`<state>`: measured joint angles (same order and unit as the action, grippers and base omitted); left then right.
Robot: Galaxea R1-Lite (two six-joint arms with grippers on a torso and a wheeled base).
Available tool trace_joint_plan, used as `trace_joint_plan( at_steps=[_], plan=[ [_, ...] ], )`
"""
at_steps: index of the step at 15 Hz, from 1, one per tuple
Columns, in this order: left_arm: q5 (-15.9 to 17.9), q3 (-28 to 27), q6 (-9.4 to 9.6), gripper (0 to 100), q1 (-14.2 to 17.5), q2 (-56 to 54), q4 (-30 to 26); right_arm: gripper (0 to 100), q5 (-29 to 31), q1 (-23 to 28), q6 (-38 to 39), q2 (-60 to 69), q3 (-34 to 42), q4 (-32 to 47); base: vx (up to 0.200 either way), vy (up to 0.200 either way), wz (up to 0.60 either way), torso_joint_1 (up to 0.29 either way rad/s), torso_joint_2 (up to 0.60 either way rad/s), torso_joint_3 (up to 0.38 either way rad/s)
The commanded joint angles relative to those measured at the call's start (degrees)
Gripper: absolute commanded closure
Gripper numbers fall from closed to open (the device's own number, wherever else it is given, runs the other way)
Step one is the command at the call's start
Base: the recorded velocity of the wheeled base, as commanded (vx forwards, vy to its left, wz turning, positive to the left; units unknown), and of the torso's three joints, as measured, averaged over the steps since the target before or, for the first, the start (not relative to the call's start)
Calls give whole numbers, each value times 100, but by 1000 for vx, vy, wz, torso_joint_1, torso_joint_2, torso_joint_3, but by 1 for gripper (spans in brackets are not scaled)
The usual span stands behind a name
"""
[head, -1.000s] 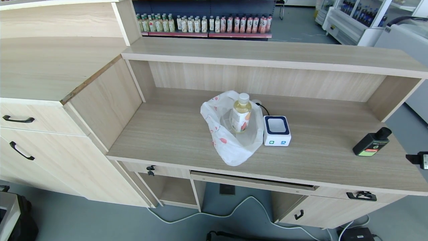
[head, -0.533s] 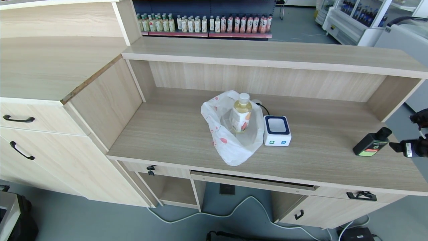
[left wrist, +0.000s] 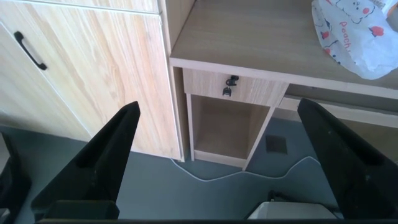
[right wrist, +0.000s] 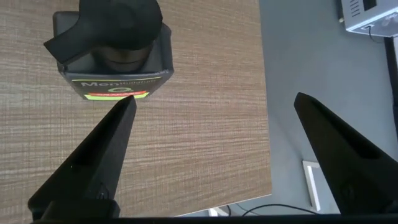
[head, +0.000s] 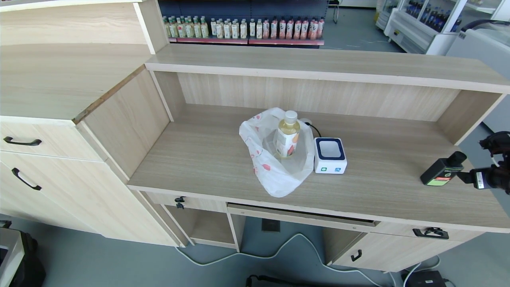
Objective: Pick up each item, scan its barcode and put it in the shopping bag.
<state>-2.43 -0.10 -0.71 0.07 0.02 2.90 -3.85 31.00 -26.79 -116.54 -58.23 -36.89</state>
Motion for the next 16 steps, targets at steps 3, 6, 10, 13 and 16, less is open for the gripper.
trace_joint_plan(
  at_steps=[3, 6, 10, 13, 16],
  plan=[
    [-4, 1, 0, 0, 1, -2, 0, 0, -1, -165, -1, -158, -56, -11, 0, 0, 0, 0, 0, 0],
    [-4, 1, -8, 0, 1, -2, 9, 0, -1, -305, -1, -264, -144, -29, 0, 0, 0, 0, 0, 0],
    [-4, 1, -8, 0, 1, -2, 0, 0, 7, -419, 8, -422, -355, -29, 0, 0, 0, 0, 0, 0],
    [-4, 1, 0, 0, 1, -2, 0, 0, 16, -525, 43, -448, -382, -29, 0, 0, 0, 0, 0, 0],
    [-4, 1, -8, 0, 1, -2, 9, 0, 16, -613, 157, -554, -390, -73, 0, 0, 0, 0, 0, 0]
  ],
)
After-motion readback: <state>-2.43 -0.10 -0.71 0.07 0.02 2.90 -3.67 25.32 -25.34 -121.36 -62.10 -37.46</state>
